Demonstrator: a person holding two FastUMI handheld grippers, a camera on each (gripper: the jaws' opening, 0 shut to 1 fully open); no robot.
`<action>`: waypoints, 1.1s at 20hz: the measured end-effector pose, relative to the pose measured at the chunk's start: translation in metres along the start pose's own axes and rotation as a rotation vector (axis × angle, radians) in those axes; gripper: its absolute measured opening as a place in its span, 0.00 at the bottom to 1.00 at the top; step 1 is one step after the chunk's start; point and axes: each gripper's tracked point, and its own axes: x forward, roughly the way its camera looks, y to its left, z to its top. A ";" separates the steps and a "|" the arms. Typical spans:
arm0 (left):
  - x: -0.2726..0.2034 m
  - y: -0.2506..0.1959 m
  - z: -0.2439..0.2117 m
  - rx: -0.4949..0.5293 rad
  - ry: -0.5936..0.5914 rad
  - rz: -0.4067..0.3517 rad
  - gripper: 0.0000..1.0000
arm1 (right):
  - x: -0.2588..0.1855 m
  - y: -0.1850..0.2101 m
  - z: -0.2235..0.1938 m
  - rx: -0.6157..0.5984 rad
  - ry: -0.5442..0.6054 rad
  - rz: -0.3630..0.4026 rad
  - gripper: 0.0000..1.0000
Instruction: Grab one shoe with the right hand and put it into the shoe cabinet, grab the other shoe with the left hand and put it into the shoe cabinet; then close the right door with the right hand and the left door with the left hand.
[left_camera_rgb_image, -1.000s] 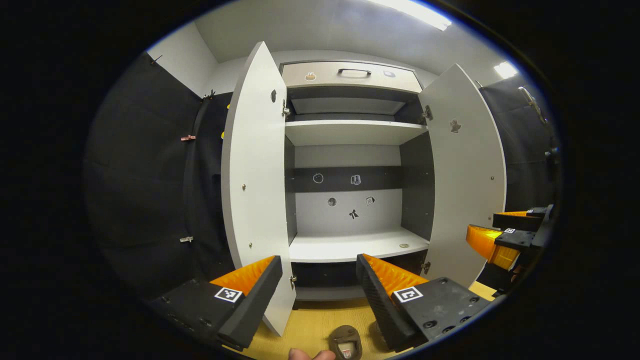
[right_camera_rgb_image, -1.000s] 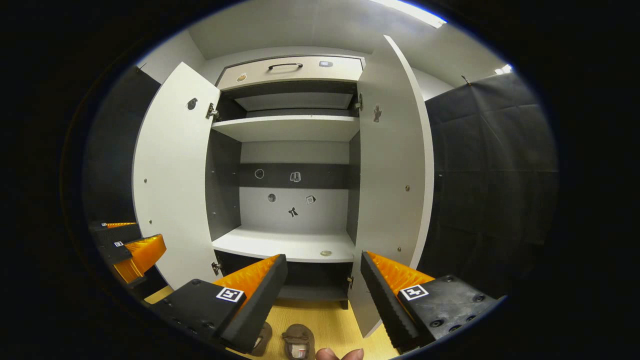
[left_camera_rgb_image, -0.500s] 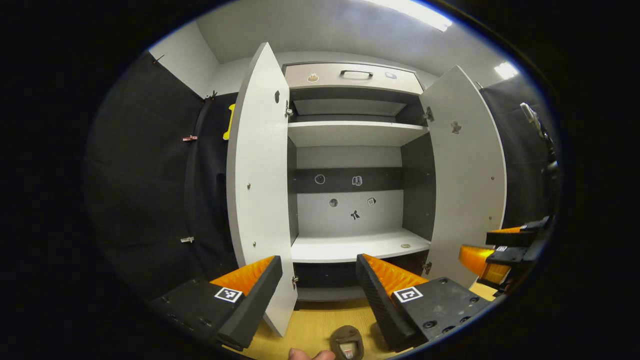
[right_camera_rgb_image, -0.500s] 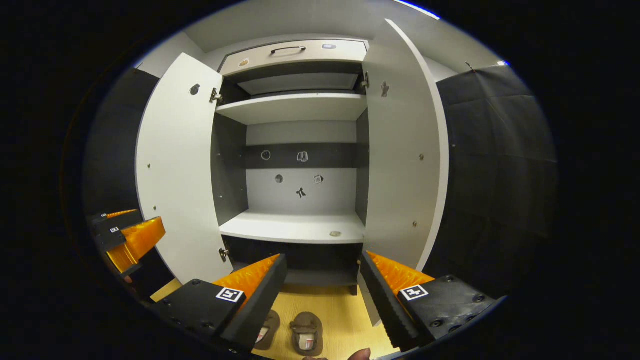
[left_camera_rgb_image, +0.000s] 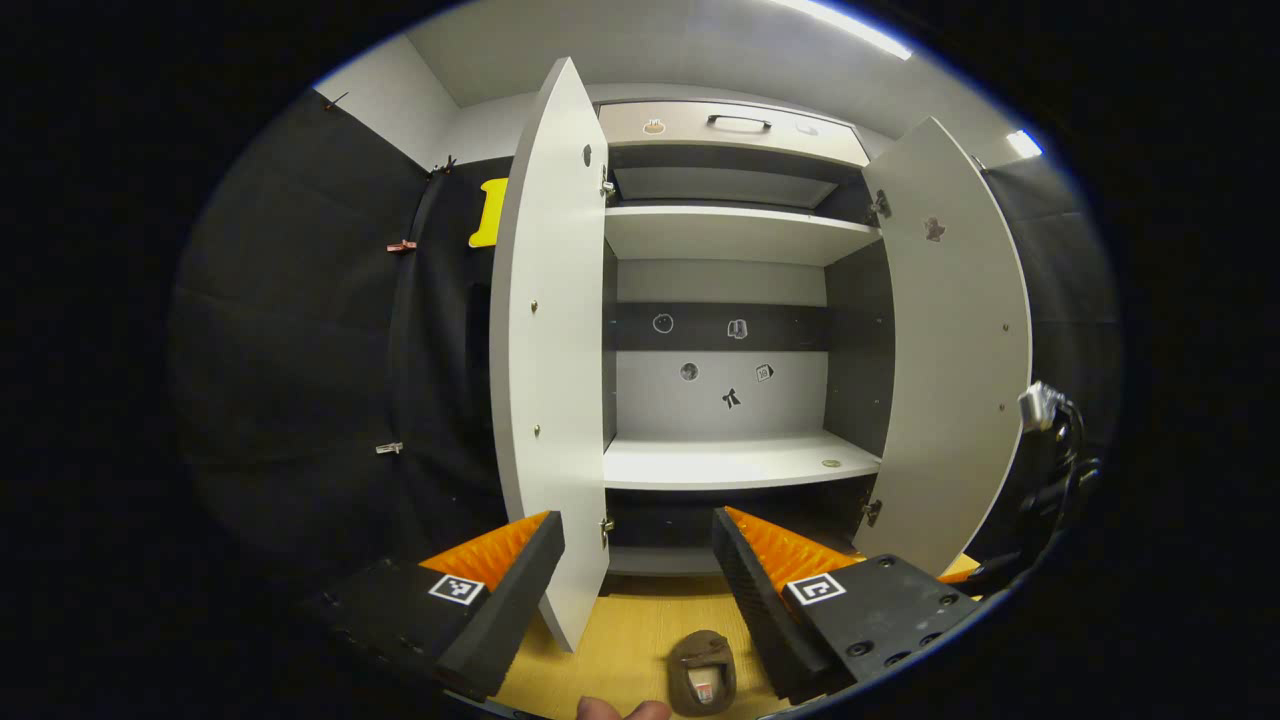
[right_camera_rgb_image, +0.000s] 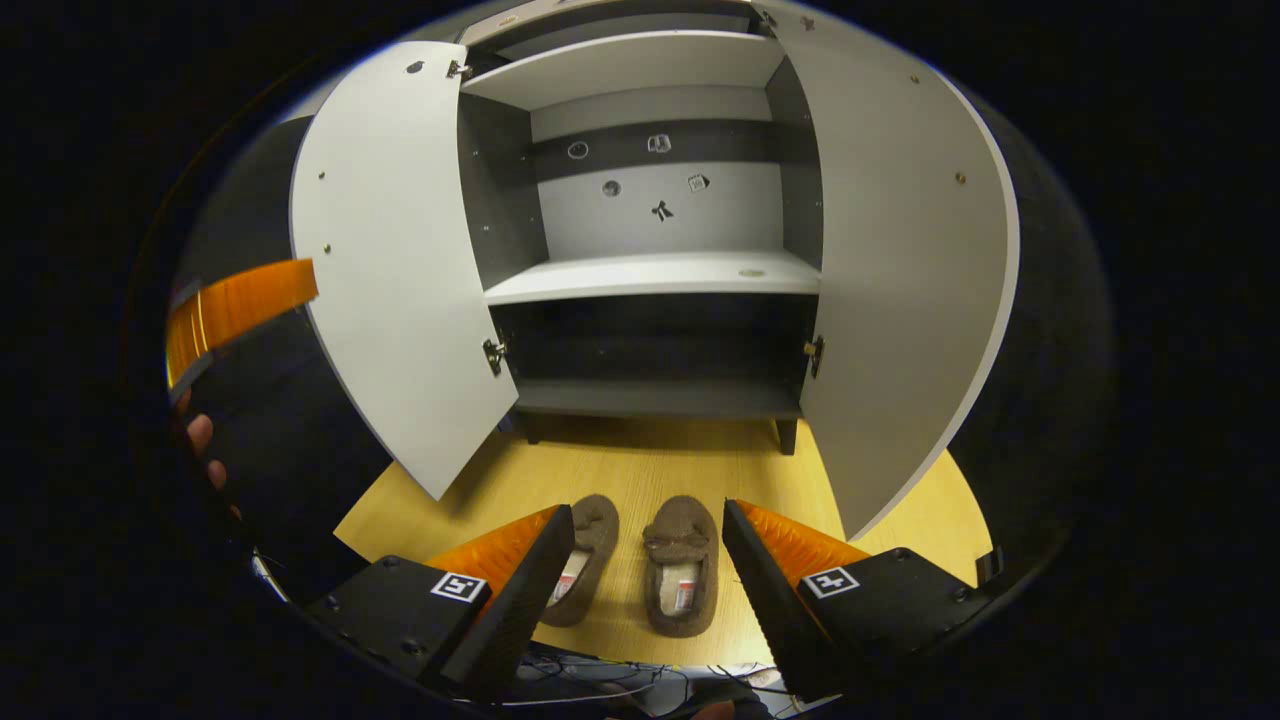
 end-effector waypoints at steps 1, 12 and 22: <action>0.000 0.000 -0.004 0.006 0.003 -0.002 0.94 | 0.010 0.000 -0.018 0.005 0.041 0.004 0.98; 0.001 0.010 -0.031 -0.019 0.018 -0.014 0.94 | 0.112 -0.002 -0.130 0.064 0.262 -0.001 0.87; 0.012 0.035 -0.061 0.015 0.094 0.020 0.94 | 0.197 -0.024 -0.144 0.115 0.228 -0.141 0.40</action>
